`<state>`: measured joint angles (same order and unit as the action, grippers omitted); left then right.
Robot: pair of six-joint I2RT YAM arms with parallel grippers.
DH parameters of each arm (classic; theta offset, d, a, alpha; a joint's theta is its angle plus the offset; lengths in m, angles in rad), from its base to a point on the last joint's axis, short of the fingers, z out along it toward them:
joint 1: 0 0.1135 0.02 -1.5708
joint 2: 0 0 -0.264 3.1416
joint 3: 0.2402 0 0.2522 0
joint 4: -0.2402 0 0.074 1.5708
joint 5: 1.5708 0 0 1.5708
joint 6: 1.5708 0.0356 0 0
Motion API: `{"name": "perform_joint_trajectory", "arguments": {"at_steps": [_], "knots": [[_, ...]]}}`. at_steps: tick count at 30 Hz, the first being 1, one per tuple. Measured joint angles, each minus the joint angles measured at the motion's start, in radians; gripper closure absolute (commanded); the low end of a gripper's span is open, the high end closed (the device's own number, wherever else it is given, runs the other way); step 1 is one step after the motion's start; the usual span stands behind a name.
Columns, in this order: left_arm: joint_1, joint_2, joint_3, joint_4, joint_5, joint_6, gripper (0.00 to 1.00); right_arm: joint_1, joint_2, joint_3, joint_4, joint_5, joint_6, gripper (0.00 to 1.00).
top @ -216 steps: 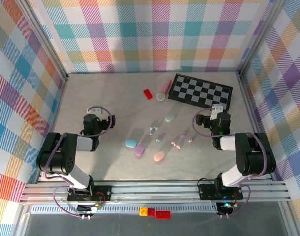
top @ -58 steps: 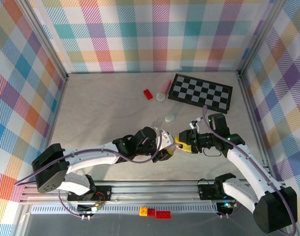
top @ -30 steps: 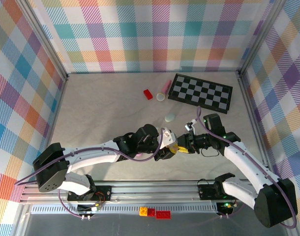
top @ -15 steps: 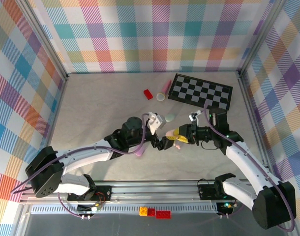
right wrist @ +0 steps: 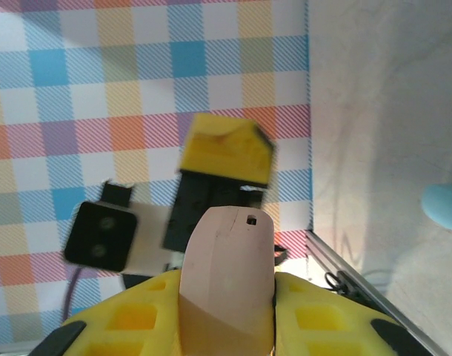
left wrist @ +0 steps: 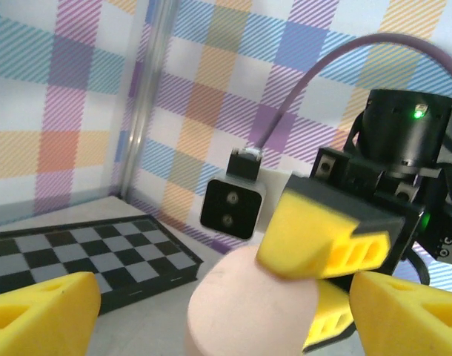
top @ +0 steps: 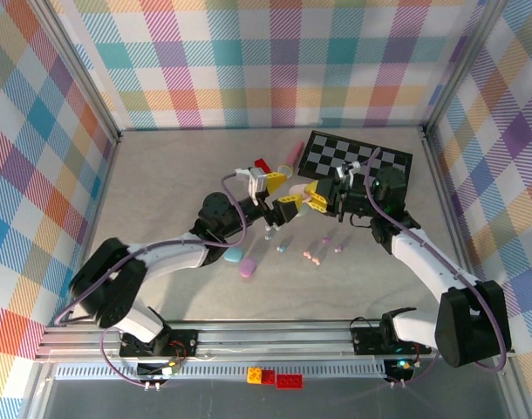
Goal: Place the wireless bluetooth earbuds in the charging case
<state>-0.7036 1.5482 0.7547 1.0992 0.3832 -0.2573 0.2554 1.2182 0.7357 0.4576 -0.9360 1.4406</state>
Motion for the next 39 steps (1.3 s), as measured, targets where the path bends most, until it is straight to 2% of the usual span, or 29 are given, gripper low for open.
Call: {"name": "perform_joint_trajectory", "arguments": {"at_steps": [3,10,18,26,33,39], "knots": [[0.013,0.056,0.014,0.069,0.06,-0.029,0.15,0.0,0.0,0.032,0.029,-0.008,0.035,0.91],[0.015,0.061,0.034,0.156,0.15,-0.009,0.17,0.0,-0.003,0.057,0.035,-0.023,0.085,0.92],[0.024,0.065,0.077,0.172,0.264,0.042,0.35,0.0,-0.009,0.079,0.024,-0.05,0.144,0.93],[0.026,0.069,0.08,0.181,0.271,0.068,0.37,0.0,-0.018,0.08,0.041,-0.045,0.206,0.94],[0.026,0.078,0.082,0.187,0.27,0.087,0.34,0.0,-0.019,0.08,0.074,-0.039,0.238,0.95],[0.026,0.085,0.086,0.187,0.255,0.089,0.46,0.0,-0.025,0.08,0.078,-0.032,0.243,0.95]]}}
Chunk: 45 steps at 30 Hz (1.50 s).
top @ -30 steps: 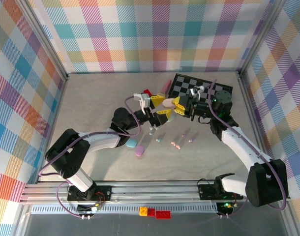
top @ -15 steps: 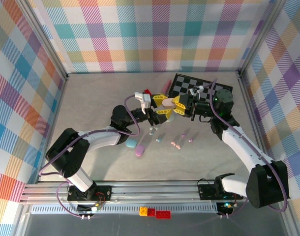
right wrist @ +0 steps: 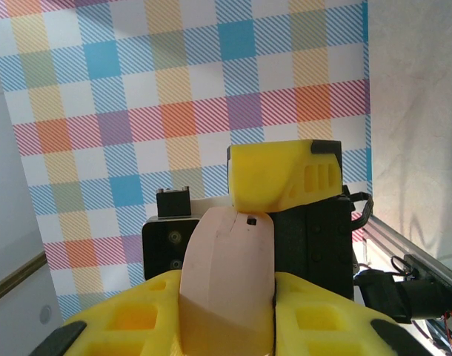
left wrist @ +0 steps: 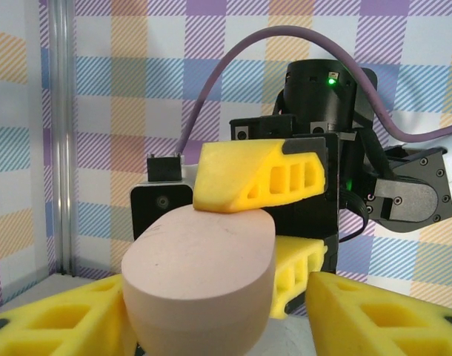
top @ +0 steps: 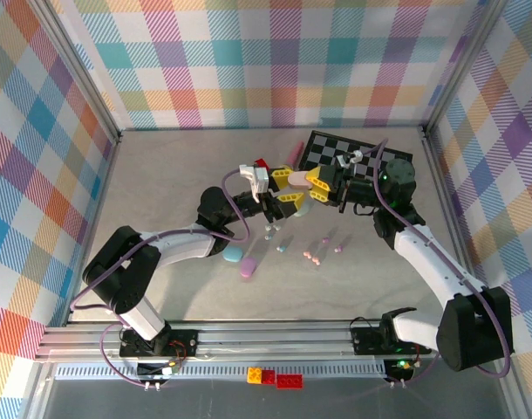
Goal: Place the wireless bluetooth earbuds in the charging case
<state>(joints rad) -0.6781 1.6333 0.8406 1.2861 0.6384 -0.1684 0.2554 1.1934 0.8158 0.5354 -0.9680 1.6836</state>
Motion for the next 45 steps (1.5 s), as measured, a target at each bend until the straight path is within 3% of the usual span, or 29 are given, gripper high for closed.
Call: {"name": "perform_joint_trajectory", "arguments": {"at_steps": [9,19,28,34,39,45], "knots": [[0.0,0.016,0.015,0.0,-0.003,-0.003,0.54,0.0,-0.004,0.0,0.003,0.006,0.0,0.96],[0.0,0.03,0.038,0.0,0.008,-0.029,0.55,0.0,-0.01,0.0,0.003,0.011,-0.001,0.97],[0.0,0.035,0.049,0.0,0.019,-0.056,0.49,0.002,-0.013,0.0,-0.002,0.017,-0.002,0.97],[-0.001,0.036,0.06,0.0,0.028,-0.067,0.55,0.007,-0.013,0.0,-0.005,0.017,-0.01,0.97],[-0.001,0.036,0.06,0.0,0.032,-0.073,0.44,0.007,-0.013,0.0,-0.002,0.018,-0.008,0.97],[-0.001,0.036,0.06,0.0,0.034,-0.074,0.47,0.008,-0.013,0.0,0.011,0.026,0.0,0.97]]}}
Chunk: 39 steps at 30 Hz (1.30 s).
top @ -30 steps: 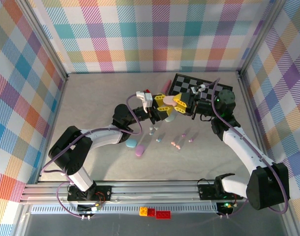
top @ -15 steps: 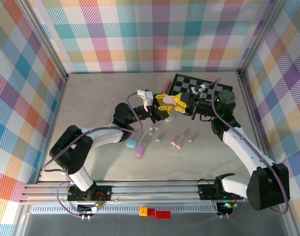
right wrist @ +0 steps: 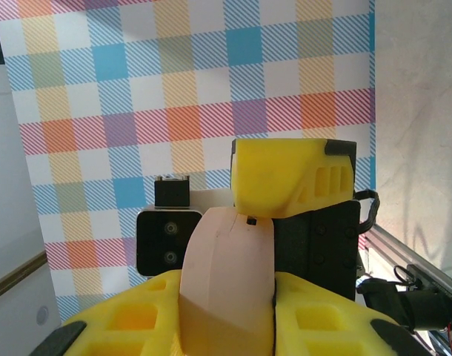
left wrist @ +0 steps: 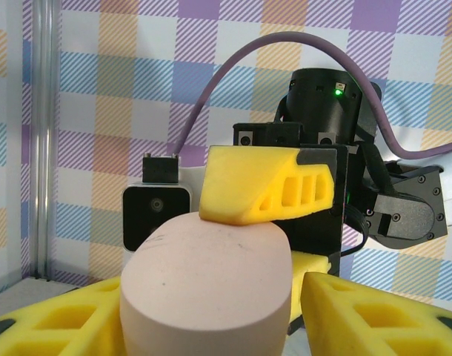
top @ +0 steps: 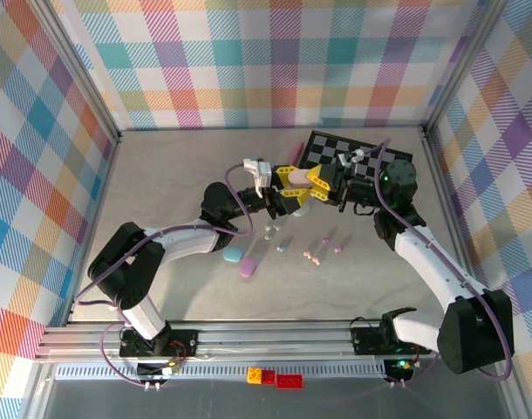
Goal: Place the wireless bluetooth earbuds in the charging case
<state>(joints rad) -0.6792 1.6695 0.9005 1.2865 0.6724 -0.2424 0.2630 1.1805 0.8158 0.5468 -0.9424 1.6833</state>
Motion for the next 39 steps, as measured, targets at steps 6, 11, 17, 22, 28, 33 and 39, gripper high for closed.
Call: {"name": "perform_joint_trajectory", "arguments": {"at_steps": [6,11,17,22,28,33,39], "knots": [[0.0,0.0,0.0,0.0,-0.002,0.0,0.57,0.0,-0.001,0.0,0.006,-0.001,0.004,0.98],[0.0,0.0,0.0,0.003,0.0,0.0,0.63,0.0,-0.005,0.0,0.005,-0.002,0.003,0.89],[-0.001,0.0,0.0,0.001,0.0,0.004,0.64,0.005,-0.019,0.01,-0.06,0.015,-0.037,0.28],[-0.001,-0.005,-0.019,0.0,0.0,0.016,0.65,0.006,-0.059,0.068,-0.23,0.058,-0.169,0.11],[0.001,-0.045,-0.068,-0.019,0.0,0.03,0.65,0.006,-0.084,0.256,-0.647,0.142,-0.567,0.0],[0.001,-0.153,-0.116,-0.138,0.0,0.084,0.65,0.024,-0.088,0.452,-1.021,0.317,-1.055,0.01],[0.001,-0.263,-0.157,-0.264,0.011,0.136,0.66,0.093,-0.126,0.481,-1.195,0.418,-1.482,0.01]]}}
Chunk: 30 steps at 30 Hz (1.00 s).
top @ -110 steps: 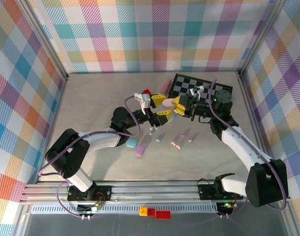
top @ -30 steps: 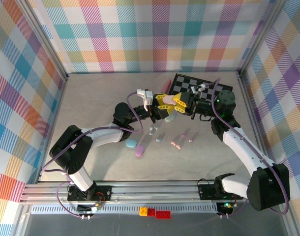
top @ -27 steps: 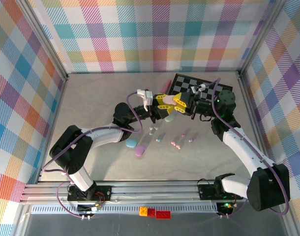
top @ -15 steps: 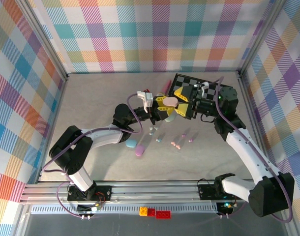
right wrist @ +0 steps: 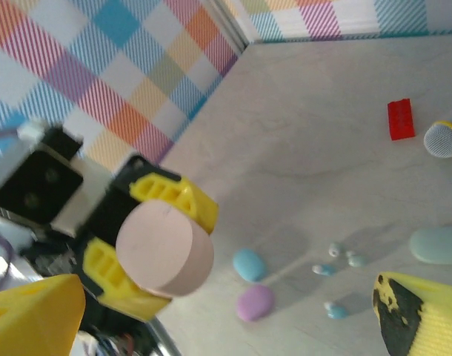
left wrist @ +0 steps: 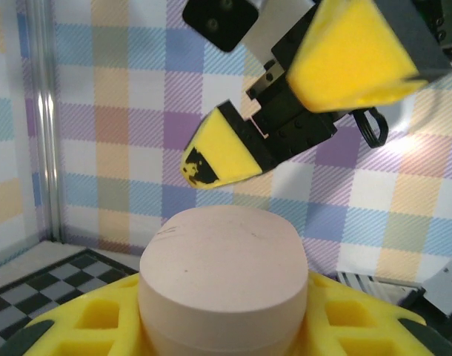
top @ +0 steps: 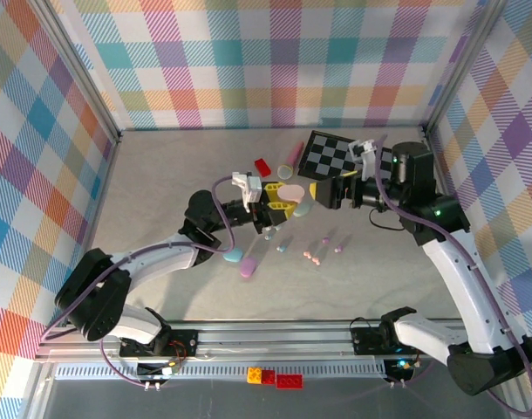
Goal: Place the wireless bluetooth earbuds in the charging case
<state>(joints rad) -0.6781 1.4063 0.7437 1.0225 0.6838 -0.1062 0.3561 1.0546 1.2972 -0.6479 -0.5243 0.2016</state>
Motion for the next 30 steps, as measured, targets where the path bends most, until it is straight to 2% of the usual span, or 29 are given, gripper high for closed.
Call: {"name": "perform_joint_trajectory", "arguments": {"at_steps": [5,9,18,30], "knots": [[0.0,-0.043,-0.002,-0.088,0.013,0.022,0.65,0.08,0.033,0.051,-0.042,0.036,-0.216,0.01],[0.0,-0.061,-0.002,-0.137,0.019,0.027,0.65,0.159,0.101,0.092,-0.05,0.078,-0.315,0.01],[0.0,-0.061,0.0,-0.164,0.034,0.021,0.66,0.19,0.154,0.097,-0.052,0.147,-0.396,0.01],[-0.001,-0.053,0.005,-0.164,0.029,-0.01,0.67,0.195,0.153,0.097,-0.049,0.166,-0.432,0.01]]}}
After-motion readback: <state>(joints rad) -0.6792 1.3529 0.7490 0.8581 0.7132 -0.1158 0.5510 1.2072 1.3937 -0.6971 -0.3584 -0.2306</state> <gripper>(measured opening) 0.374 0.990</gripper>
